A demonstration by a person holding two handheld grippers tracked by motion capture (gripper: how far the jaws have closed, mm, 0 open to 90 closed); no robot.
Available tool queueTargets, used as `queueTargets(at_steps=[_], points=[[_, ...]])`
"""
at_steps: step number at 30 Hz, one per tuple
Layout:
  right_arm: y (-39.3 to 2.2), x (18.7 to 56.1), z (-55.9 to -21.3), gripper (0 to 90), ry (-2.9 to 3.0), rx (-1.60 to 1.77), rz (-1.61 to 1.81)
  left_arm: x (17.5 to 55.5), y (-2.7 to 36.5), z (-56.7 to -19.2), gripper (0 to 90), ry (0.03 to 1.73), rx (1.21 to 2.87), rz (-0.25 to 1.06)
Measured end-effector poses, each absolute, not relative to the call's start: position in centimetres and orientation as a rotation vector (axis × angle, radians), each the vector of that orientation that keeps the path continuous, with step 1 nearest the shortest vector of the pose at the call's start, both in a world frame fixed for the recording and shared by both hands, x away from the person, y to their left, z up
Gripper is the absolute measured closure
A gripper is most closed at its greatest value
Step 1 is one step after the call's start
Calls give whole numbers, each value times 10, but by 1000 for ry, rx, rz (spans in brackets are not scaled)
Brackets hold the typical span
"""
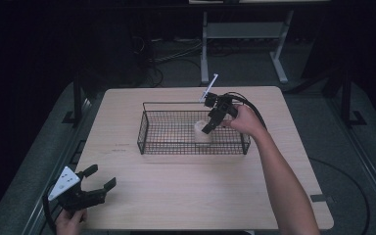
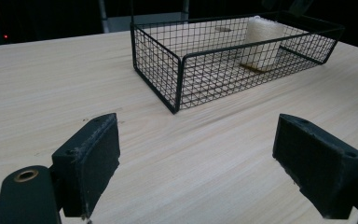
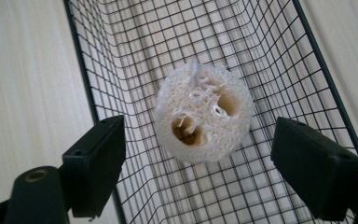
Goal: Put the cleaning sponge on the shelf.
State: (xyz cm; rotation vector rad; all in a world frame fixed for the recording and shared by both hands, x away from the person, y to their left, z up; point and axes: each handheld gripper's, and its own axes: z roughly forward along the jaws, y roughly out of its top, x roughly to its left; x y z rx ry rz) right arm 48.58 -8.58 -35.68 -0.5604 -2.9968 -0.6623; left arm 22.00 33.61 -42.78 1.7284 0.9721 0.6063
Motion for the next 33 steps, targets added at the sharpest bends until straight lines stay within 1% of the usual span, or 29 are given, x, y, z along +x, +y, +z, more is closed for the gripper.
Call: queueTargets(at_steps=[12, 33], points=[[-90, 470, -340, 175, -3008, -522, -695, 220, 336, -428, 140, 971, 1732, 606], [-108, 450, -342, 175, -2976, -531, -729, 220, 335, -428, 139, 967, 1737, 603]])
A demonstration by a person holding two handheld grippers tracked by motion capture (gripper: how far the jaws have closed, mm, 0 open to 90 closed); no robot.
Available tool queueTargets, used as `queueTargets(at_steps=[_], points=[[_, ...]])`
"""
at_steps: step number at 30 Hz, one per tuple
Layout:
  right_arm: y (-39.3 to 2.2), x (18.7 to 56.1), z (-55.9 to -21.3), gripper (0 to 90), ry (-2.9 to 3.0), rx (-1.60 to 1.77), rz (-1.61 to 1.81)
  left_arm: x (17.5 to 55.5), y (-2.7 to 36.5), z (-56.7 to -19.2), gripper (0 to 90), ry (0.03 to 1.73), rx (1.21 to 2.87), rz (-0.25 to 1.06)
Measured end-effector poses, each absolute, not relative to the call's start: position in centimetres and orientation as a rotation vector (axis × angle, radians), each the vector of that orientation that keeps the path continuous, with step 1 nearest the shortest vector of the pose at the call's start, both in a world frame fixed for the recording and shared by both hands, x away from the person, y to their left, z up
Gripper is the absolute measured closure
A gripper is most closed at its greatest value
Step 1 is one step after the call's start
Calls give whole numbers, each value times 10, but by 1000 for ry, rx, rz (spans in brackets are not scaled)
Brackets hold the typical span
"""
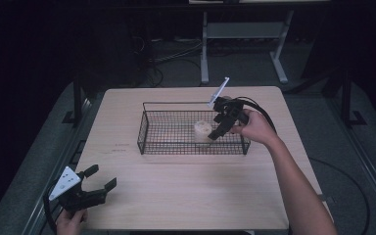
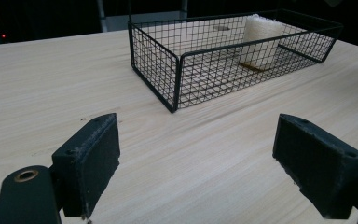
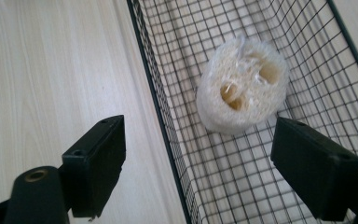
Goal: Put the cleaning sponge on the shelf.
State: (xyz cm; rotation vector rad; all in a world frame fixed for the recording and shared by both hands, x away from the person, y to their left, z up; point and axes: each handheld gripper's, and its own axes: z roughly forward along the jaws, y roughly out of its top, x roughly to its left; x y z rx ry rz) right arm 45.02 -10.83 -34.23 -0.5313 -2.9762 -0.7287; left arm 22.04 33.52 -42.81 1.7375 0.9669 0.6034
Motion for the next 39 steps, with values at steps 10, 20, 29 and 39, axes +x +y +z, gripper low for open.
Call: queueTargets(at_steps=[10, 20, 29, 39], points=[[-114, 439, -340, 173, -2974, -524, -750, 220, 334, -428, 139, 965, 1739, 600], [-120, 429, -345, 173, -2964, -519, -764, 221, 333, -428, 139, 964, 1741, 601], [-126, 422, -349, 172, -2963, -532, -764, 221, 334, -428, 139, 966, 1739, 599], [-131, 413, -350, 171, -2966, -527, -769, 220, 333, -428, 139, 964, 1740, 599]])
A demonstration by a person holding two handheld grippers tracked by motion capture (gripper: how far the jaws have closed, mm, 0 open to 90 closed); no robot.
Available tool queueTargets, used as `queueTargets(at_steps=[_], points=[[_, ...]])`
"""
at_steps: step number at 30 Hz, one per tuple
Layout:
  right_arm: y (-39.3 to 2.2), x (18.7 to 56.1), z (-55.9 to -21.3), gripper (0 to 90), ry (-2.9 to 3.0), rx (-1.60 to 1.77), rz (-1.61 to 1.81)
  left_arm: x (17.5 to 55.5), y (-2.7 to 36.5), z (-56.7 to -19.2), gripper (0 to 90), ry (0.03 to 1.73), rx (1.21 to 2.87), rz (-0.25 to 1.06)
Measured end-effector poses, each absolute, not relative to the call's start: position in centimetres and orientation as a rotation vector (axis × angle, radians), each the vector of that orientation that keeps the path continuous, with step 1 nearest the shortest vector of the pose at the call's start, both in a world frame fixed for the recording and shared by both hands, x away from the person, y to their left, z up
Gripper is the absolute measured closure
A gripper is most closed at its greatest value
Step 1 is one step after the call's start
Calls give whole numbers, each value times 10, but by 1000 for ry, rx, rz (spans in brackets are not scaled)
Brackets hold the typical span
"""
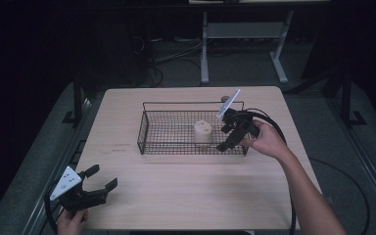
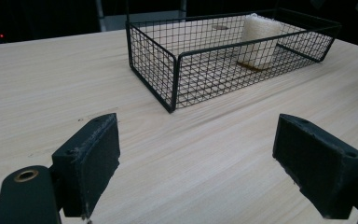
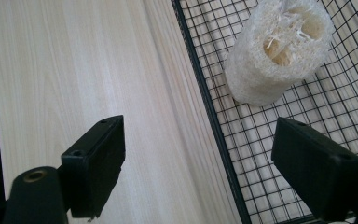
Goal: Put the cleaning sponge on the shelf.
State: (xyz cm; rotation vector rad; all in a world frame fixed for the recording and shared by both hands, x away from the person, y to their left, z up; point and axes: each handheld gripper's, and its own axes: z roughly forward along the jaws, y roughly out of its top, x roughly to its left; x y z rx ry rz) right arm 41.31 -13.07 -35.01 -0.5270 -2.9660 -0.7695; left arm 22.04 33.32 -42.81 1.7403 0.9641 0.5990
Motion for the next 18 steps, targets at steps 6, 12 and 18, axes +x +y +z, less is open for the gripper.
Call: queueTargets(at_steps=[6, 12, 18], points=[[-137, 407, -354, 172, -2964, -526, -760, 221, 333, -428, 139, 964, 1741, 599], [-144, 402, -360, 172, -2958, -537, -766, 220, 333, -428, 139, 964, 1743, 599], [-148, 398, -360, 172, -2958, -544, -767, 220, 333, -428, 139, 963, 1743, 600]])
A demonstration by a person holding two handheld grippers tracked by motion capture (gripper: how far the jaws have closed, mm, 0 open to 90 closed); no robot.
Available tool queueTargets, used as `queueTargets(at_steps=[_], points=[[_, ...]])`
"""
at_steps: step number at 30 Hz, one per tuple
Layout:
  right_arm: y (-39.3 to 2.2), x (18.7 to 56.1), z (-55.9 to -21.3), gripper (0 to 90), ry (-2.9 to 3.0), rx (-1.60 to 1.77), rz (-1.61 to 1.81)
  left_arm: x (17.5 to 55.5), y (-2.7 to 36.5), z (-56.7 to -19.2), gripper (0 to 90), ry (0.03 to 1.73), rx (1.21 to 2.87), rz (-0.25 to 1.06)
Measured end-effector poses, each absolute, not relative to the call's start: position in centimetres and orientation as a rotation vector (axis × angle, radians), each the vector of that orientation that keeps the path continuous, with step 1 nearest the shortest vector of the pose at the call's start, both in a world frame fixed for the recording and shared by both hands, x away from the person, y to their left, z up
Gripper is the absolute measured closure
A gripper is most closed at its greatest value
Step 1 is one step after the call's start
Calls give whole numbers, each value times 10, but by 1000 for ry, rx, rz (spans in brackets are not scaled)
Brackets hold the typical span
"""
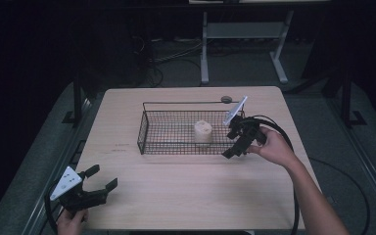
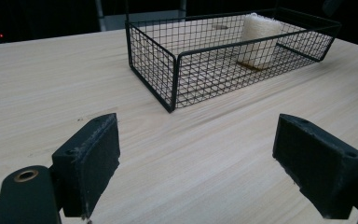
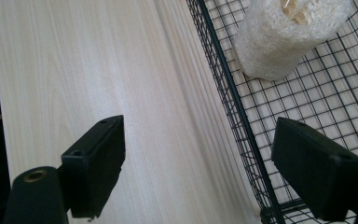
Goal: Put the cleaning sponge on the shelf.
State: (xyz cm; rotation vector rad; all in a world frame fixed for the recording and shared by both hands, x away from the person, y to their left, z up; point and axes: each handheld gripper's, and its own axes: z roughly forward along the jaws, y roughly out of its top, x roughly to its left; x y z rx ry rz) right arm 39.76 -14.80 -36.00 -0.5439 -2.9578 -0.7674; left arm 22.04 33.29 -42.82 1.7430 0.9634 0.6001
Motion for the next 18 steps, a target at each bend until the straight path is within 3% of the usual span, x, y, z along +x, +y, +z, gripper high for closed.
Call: queueTargets(at_steps=[18], points=[[-161, 380, -373, 172, -2955, -548, -742, 221, 333, -428, 139, 964, 1745, 601]])
